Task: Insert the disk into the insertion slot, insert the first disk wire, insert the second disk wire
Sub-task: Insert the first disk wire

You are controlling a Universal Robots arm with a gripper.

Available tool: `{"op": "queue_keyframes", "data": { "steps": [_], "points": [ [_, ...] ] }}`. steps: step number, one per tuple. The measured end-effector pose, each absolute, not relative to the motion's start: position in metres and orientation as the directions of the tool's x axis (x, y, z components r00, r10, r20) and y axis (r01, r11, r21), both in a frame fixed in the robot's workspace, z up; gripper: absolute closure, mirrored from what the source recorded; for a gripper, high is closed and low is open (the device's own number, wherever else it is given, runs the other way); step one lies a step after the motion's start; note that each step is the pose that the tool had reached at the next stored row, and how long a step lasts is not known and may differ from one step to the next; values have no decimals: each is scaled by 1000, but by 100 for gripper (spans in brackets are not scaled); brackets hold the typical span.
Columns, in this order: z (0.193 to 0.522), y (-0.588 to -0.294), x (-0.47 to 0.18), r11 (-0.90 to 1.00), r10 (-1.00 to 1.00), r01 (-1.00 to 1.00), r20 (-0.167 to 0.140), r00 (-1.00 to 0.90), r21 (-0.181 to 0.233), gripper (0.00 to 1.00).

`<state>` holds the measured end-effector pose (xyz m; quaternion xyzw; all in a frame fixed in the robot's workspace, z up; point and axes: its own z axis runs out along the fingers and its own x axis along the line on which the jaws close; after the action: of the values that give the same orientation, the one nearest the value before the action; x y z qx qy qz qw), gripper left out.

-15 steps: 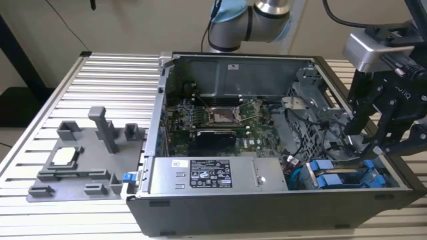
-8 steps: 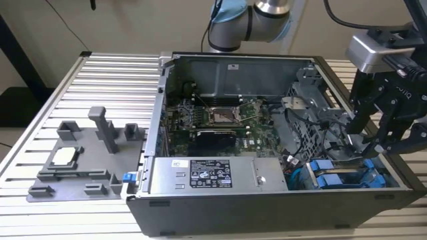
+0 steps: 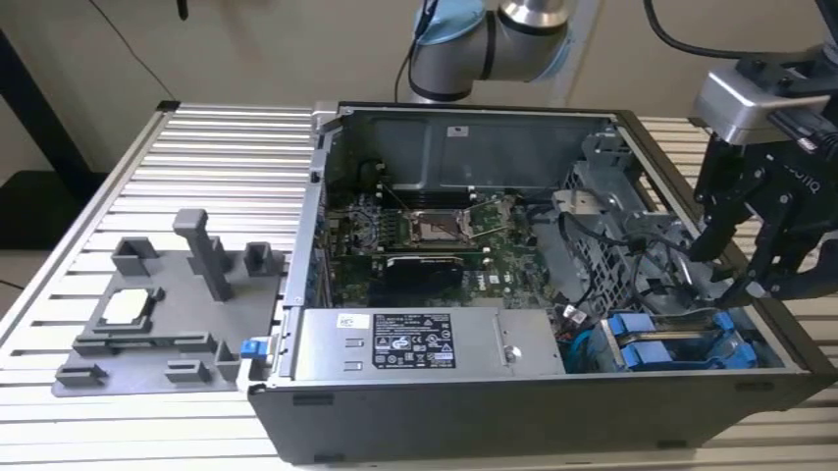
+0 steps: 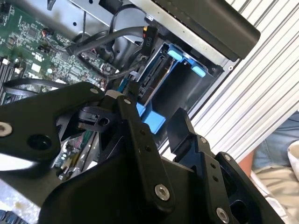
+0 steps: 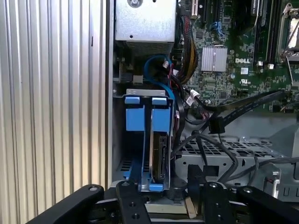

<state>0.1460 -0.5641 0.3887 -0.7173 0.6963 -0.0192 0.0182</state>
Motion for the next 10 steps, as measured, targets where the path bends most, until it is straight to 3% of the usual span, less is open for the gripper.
{"op": "queue_keyframes", "data": {
  "steps": [10],
  "points": [
    [386,-557,157,-49,-999,-997,2,49,-53,47]
  ]
}}
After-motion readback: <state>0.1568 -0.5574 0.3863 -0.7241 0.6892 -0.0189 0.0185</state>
